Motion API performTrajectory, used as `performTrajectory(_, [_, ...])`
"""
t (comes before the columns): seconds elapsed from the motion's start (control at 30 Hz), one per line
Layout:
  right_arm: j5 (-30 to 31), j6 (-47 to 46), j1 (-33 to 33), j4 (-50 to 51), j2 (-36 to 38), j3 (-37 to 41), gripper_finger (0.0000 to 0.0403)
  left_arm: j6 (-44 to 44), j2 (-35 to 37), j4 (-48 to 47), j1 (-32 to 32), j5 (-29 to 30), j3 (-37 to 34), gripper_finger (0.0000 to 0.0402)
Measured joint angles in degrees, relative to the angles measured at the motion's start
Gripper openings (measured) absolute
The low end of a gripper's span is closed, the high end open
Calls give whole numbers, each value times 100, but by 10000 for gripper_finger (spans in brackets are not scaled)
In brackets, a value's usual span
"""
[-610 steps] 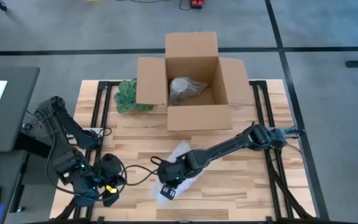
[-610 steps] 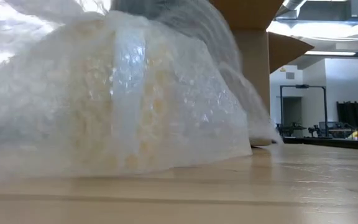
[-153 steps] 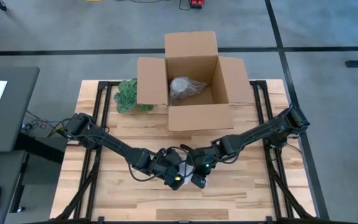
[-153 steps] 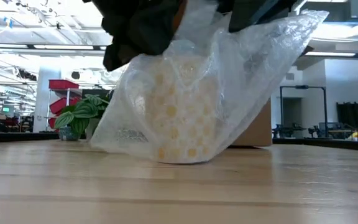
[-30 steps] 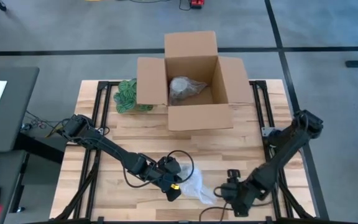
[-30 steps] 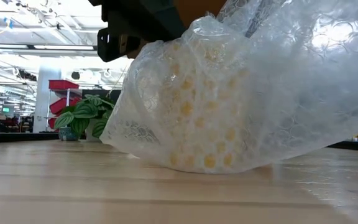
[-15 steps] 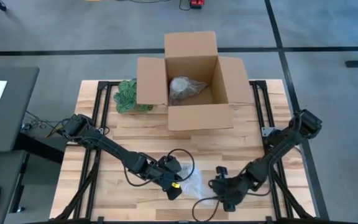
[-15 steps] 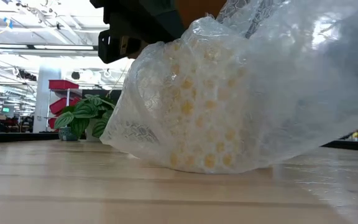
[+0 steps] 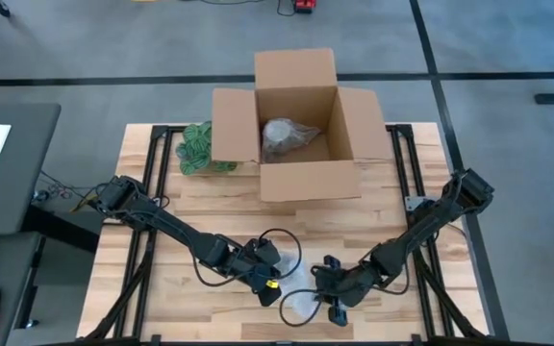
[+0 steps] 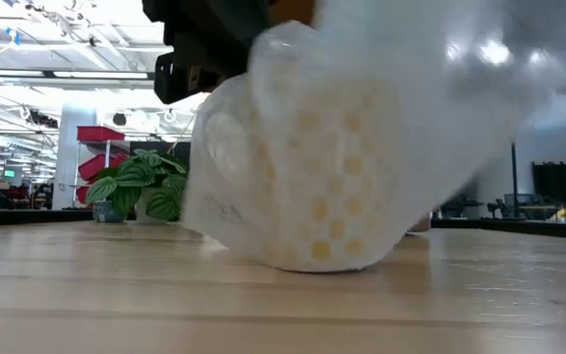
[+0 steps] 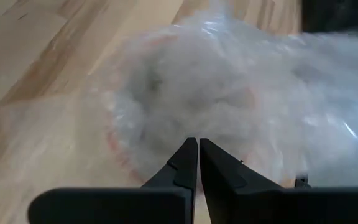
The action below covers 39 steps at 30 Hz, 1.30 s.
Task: Wrap mug
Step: Wrap the yellow mug with bubble wrap
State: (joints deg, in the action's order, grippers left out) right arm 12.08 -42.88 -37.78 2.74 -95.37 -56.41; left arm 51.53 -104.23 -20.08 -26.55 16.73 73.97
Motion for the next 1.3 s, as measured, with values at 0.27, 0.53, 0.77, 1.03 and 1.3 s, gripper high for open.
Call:
performTrajectory(0.27, [252, -397, 332, -464, 26, -307, 2, 25, -99, 68, 4, 170, -11, 0])
performTrajectory(0.53, [636, -1218, 554, -425, -59, -305, 1, -76, -223, 570, -7, 156, 22, 0])
performTrajectory(0.77, [761, -1936, 436, 28, -142, -311, 0, -760, -153, 481, 4, 109, 535, 0])
performTrajectory(1.03, [807, -2351, 406, 149, -145, -309, 0, -1316, -93, -903, -89, -537, 1598, 0])
performTrajectory(1.3, [805, -2519, 417, 47, -131, -327, 0, -1441, -76, -1188, -468, -641, 1904, 0])
